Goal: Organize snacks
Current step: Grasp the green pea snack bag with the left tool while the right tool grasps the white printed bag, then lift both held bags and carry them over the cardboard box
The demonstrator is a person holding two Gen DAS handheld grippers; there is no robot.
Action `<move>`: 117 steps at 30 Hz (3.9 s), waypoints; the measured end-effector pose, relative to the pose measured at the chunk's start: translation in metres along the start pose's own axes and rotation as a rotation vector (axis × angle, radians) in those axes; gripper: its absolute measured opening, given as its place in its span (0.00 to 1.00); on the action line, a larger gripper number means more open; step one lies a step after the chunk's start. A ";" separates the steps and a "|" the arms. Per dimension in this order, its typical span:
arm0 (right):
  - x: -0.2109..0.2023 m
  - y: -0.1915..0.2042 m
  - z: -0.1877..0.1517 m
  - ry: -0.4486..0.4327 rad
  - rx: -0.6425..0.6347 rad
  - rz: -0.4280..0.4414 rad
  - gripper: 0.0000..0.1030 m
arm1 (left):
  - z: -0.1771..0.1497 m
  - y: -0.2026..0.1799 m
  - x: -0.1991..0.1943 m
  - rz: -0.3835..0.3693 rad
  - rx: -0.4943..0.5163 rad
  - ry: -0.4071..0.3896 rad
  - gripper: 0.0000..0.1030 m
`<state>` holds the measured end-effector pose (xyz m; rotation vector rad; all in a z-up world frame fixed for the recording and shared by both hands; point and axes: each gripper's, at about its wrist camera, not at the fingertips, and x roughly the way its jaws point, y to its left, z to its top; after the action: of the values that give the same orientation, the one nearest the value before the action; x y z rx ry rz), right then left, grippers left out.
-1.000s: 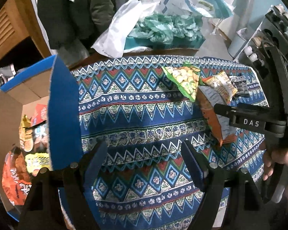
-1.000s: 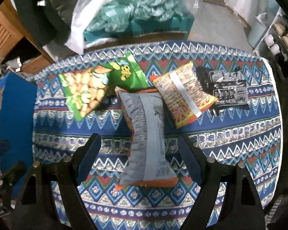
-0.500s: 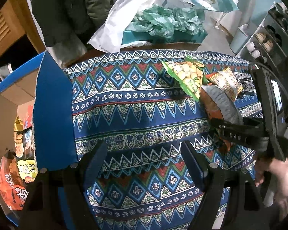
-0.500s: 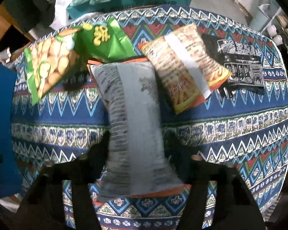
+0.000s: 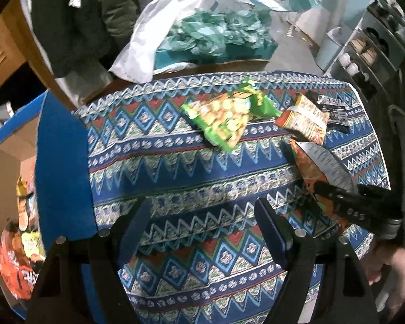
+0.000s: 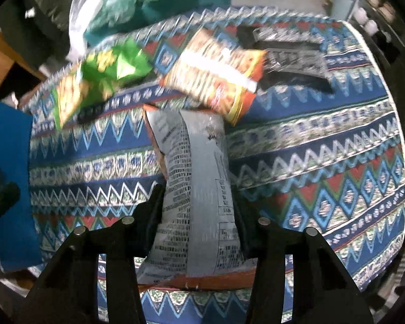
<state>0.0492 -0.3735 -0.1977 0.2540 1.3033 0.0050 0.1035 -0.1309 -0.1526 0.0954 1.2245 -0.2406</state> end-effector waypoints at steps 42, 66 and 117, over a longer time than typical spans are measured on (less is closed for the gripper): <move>0.056 0.020 0.038 0.063 -0.029 -0.028 0.65 | 0.105 -0.050 0.117 0.001 0.279 0.089 0.52; 0.014 0.051 0.028 -0.021 -0.090 0.014 0.37 | 0.042 -0.009 0.059 -0.077 0.058 0.069 0.29; -0.080 0.244 0.014 -0.168 -0.380 0.244 0.37 | -0.056 0.161 -0.130 0.006 -0.323 -0.212 0.29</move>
<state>0.0751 -0.1506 -0.0717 0.0837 1.0728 0.4265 0.0481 0.0534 -0.0585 -0.2018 1.0372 -0.0434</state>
